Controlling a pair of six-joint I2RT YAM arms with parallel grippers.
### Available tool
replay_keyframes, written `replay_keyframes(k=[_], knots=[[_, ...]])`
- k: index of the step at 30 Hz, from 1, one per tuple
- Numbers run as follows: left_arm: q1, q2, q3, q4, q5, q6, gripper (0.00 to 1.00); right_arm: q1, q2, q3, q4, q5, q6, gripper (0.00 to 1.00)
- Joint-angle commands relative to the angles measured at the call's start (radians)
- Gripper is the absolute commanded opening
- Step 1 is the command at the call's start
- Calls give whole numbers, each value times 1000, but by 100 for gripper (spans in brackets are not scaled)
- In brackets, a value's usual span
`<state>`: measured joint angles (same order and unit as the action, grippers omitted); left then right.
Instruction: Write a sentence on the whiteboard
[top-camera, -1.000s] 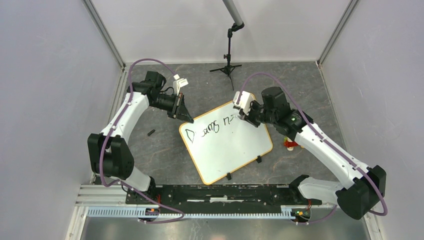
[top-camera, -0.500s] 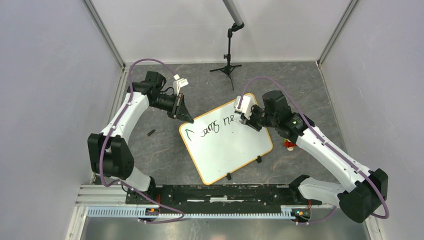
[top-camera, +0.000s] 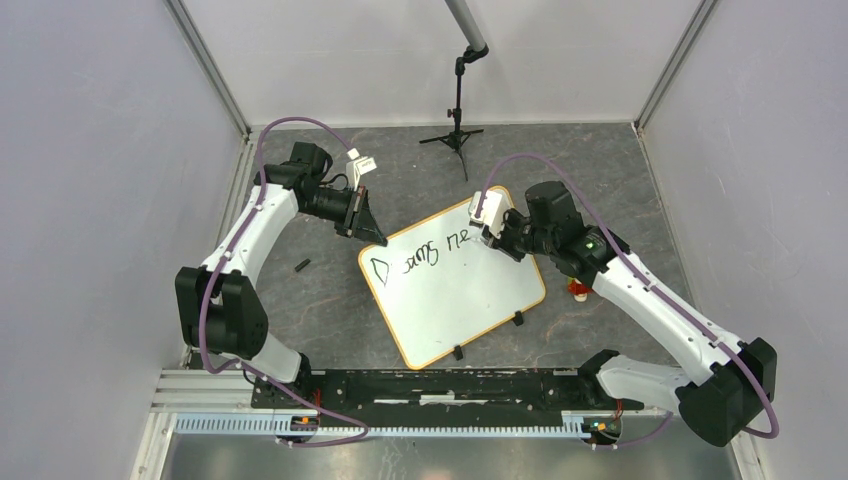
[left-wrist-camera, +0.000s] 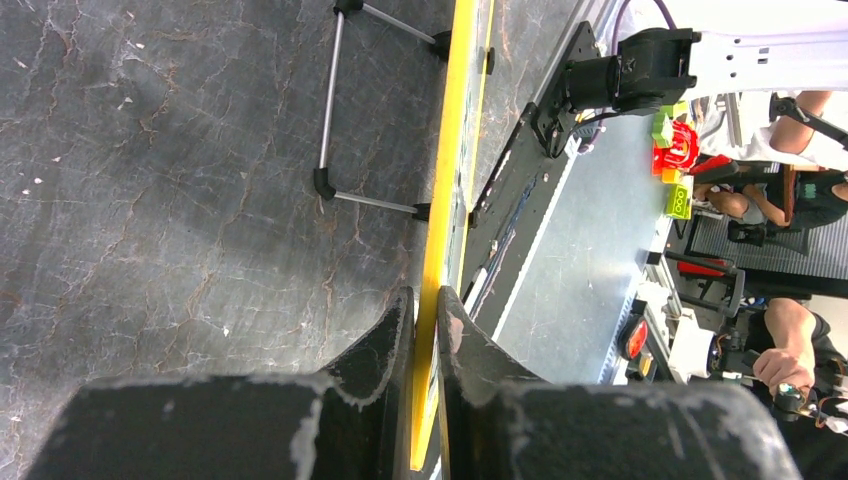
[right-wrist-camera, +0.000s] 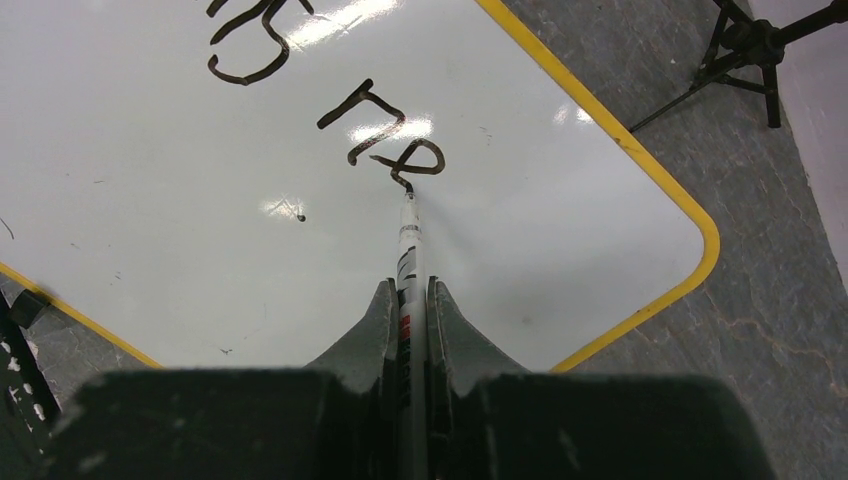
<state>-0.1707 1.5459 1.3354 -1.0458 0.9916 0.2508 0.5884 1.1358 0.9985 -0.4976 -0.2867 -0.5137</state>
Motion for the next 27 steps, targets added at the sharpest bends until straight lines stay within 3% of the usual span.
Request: replay_keyframes(k=[1,15,27], knots=[[-16,13,13,18,-38,38,2,-7,4,35,1,54,-14,0],[-18,16,15,17,-34,36,2,-13,-24,94,-29,6,4,0],[-18,11,13,18,-36,37,2,-16,10,47,-2,38,-16,0]])
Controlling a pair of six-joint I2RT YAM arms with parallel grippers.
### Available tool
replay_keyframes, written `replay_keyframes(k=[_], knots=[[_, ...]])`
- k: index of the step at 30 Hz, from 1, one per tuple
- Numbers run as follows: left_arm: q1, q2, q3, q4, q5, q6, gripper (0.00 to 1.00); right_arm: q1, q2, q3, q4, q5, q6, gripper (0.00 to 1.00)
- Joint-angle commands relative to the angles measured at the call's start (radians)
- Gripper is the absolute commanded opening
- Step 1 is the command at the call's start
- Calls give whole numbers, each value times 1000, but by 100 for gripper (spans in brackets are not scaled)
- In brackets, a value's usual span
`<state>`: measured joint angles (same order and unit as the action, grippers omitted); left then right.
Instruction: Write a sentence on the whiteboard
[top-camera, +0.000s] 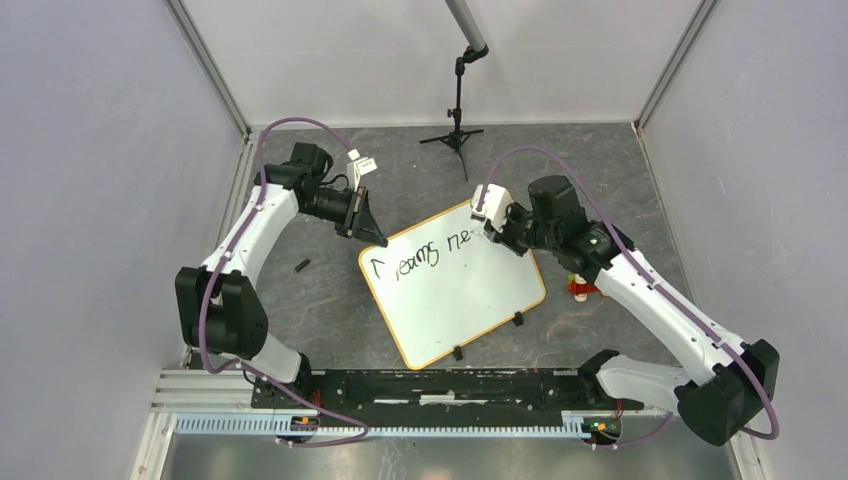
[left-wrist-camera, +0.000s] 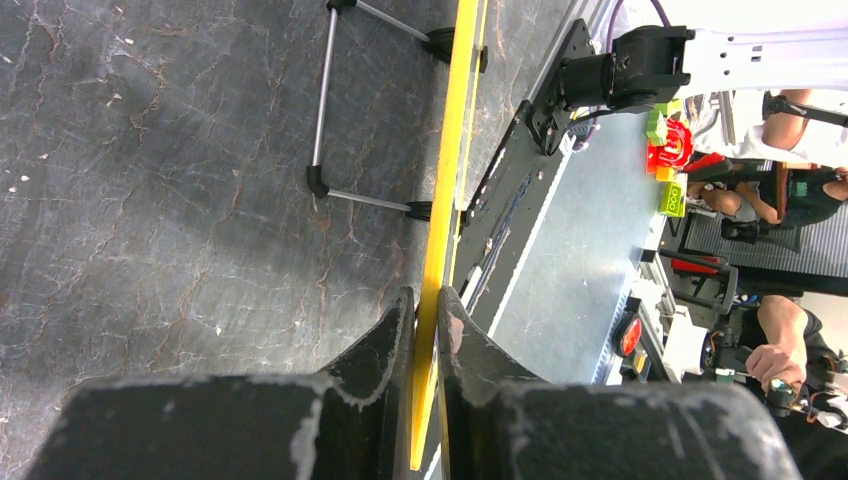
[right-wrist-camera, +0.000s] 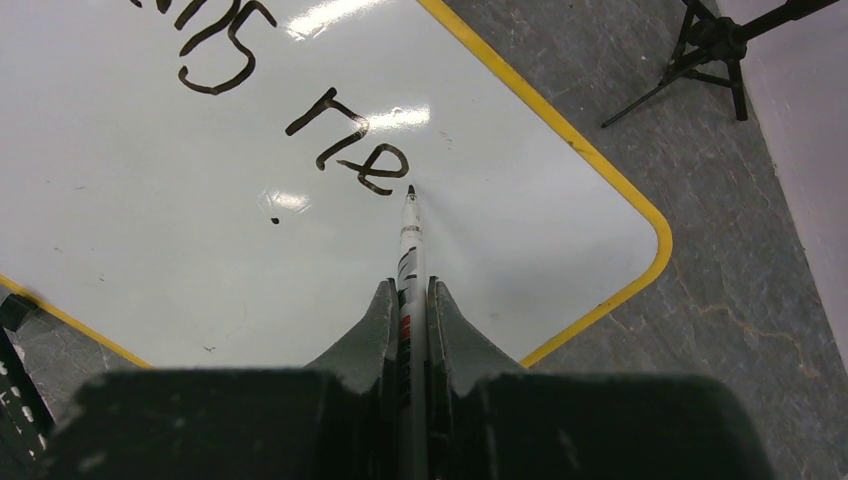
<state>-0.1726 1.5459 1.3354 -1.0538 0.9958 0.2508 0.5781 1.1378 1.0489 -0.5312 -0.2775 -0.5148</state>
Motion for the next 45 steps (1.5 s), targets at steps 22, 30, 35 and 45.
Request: replay_keyframes(k=[22,30,35,45], knots=[[-16,19,12,26,-43,41,2,-34,35,39,53,53,1,0],[-16,24,13,26,-43,41,2,-34,33,50,60,39,15,0],[-17,25,15,26,-43,44,2,-34,42,49,53,-3,16,0],[-16,20,11,26,-46,43,2,-32,46,36,37,-57,12,0]])
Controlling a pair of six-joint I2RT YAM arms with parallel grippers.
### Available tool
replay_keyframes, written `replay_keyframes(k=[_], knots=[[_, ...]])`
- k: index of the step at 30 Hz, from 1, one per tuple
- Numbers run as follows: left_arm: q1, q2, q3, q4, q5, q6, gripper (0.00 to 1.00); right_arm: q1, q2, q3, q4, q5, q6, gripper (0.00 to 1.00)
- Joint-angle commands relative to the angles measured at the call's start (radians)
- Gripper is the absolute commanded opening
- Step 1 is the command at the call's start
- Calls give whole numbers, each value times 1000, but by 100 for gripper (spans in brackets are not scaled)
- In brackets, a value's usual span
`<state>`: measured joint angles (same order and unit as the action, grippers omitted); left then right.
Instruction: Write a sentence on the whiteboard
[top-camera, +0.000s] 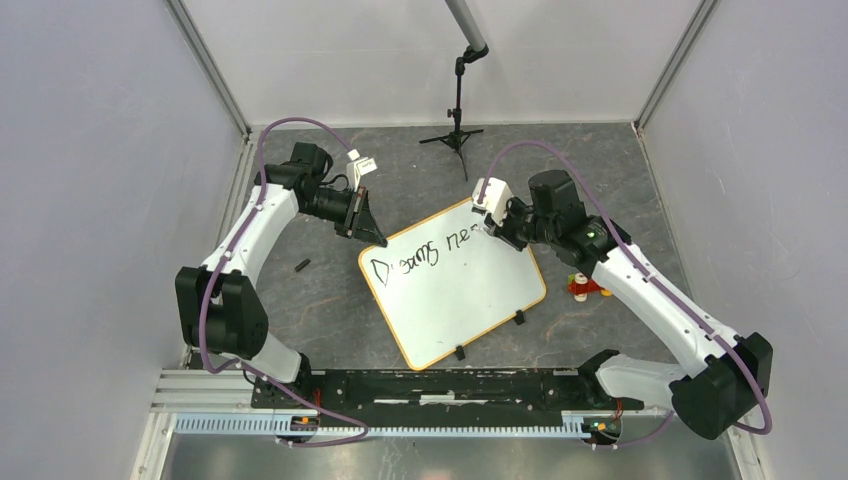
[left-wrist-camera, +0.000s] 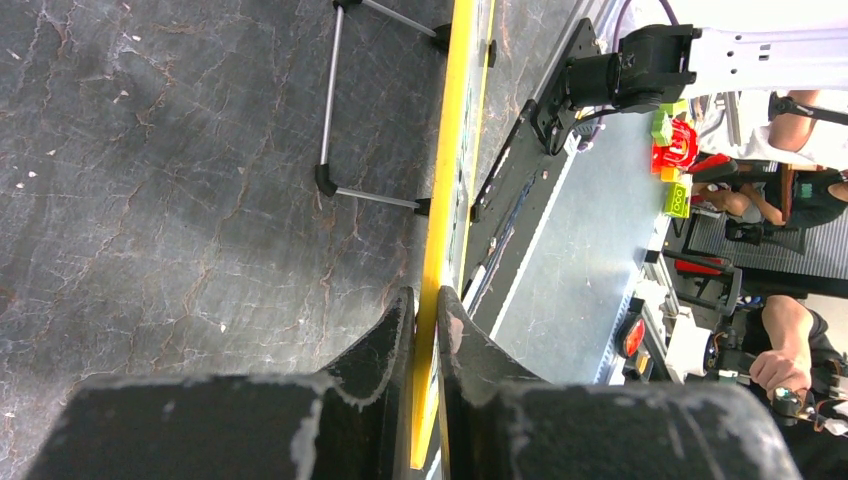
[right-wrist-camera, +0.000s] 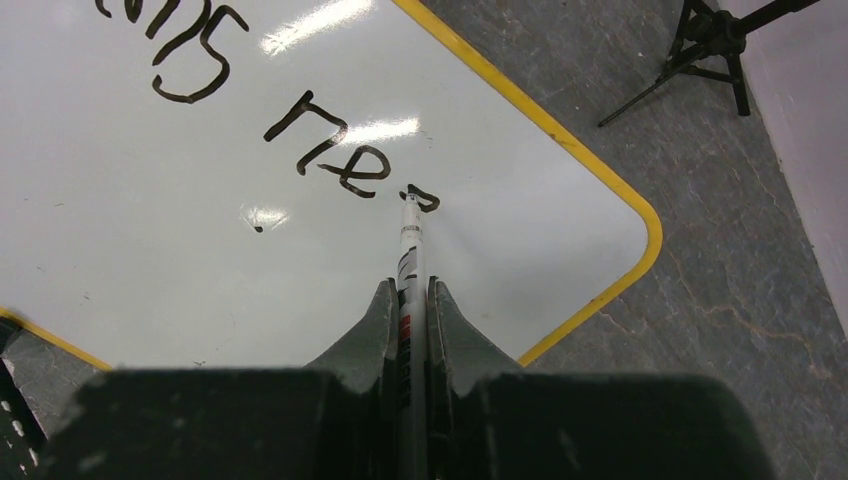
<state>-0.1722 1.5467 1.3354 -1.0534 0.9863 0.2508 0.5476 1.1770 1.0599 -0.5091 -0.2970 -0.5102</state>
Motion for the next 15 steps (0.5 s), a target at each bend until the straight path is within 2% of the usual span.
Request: replay_keyframes(k=[1,15], knots=[[-16,20,12,25,-37,42,2,-2,4,20,12,-40,6,0],[-16,20,12,26,-37,45,2,-1,-52,-38,-30,14,-22,0]])
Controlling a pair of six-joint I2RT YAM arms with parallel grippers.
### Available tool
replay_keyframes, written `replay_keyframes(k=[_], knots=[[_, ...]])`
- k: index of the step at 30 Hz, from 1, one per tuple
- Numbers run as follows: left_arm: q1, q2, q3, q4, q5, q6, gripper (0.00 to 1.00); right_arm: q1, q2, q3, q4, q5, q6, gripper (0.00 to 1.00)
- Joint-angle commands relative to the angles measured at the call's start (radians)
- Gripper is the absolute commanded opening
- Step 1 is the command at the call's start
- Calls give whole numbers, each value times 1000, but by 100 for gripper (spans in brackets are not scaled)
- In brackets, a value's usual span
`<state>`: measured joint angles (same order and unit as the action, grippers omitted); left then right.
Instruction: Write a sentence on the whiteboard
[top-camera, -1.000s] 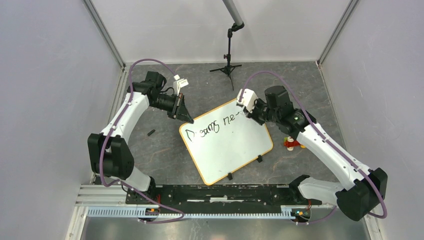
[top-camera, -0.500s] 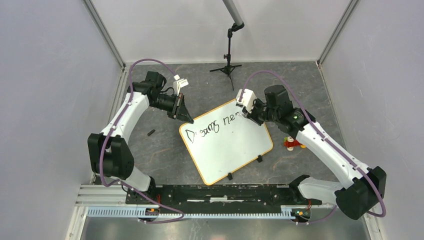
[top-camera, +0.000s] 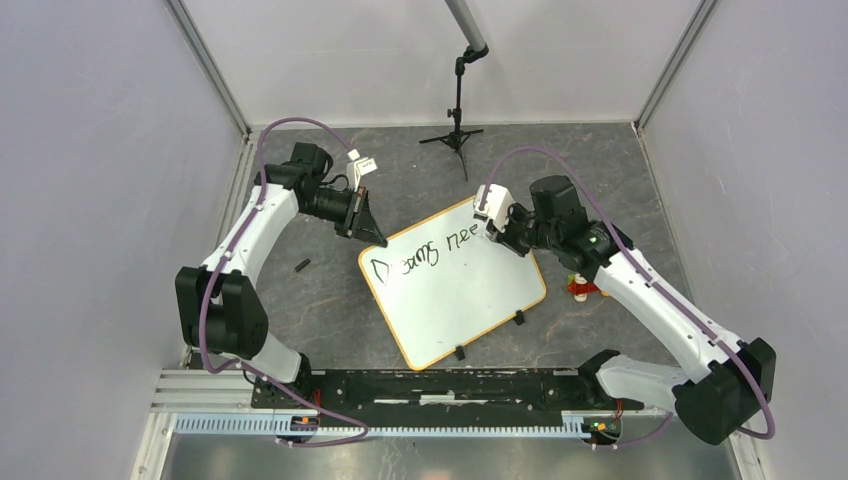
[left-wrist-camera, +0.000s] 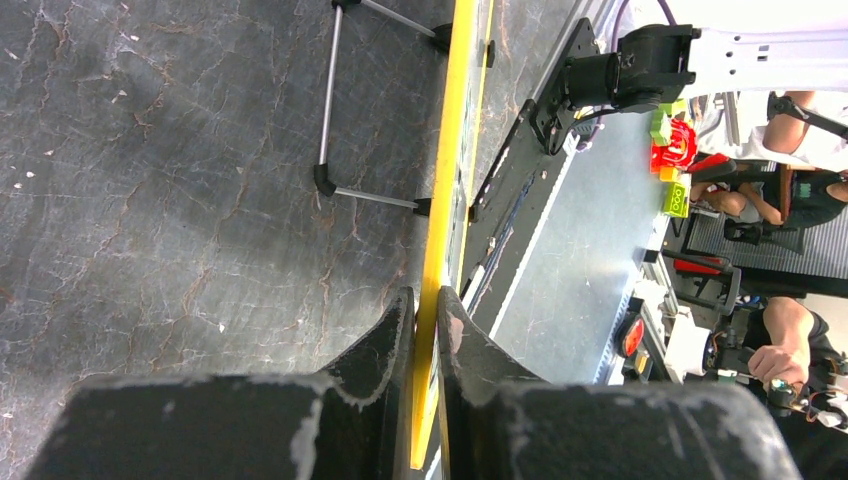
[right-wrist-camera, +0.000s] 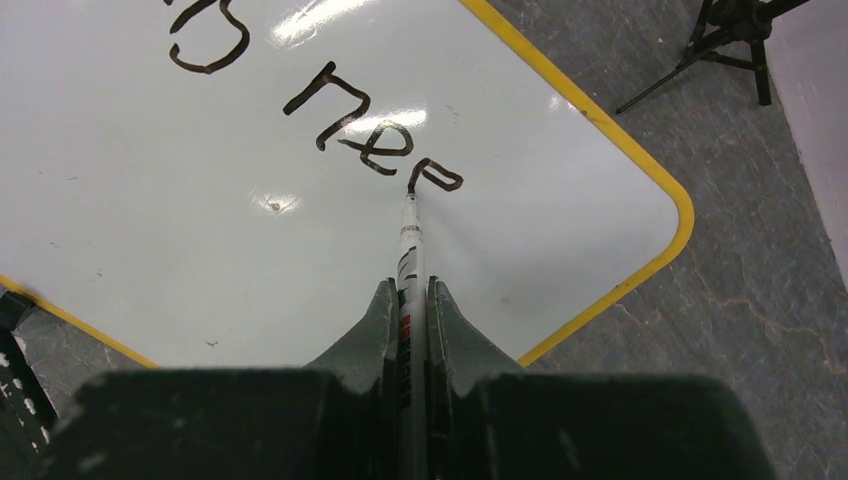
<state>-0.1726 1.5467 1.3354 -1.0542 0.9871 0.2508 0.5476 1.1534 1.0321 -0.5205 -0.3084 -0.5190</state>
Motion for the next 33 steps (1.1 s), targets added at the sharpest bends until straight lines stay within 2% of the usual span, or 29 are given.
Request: replay_keyframes(k=[1,17,26,33], knots=[[-16,20,13,26,-37,45,2,-1,-30,-8,-21,28,-14,0],[-16,-2,13,26,-44,48,2,-10,-52,74,-35,70,-3,0],[-26,2,20,27,-67,58,2,-107,-4,104,-38,-77,11,0],[-28,7,21,26,-86,74,2,-130,12,99,-23,-109,16,0]])
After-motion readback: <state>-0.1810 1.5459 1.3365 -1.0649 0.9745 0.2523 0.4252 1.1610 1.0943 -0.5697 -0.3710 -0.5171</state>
